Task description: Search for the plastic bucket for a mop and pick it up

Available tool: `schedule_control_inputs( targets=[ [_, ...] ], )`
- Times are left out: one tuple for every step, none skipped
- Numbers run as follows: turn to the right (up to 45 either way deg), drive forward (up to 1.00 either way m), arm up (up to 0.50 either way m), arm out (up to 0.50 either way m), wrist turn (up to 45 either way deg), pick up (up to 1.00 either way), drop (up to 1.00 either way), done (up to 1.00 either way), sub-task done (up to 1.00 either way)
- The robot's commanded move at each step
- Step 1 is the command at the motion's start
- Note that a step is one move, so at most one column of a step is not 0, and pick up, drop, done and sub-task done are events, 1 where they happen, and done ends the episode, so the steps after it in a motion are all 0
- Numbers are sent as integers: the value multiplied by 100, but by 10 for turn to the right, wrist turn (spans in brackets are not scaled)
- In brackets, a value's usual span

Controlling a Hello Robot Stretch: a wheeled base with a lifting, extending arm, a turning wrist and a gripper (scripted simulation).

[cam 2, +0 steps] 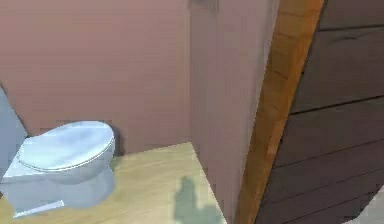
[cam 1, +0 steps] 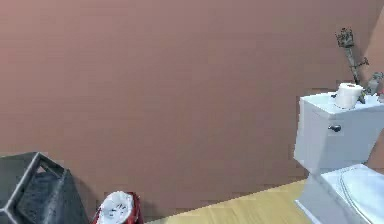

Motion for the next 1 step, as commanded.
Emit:
schedule_control_inputs(
  targets=[
    [-450, 0, 0, 0, 0, 0, 0, 0, 0]
  ],
)
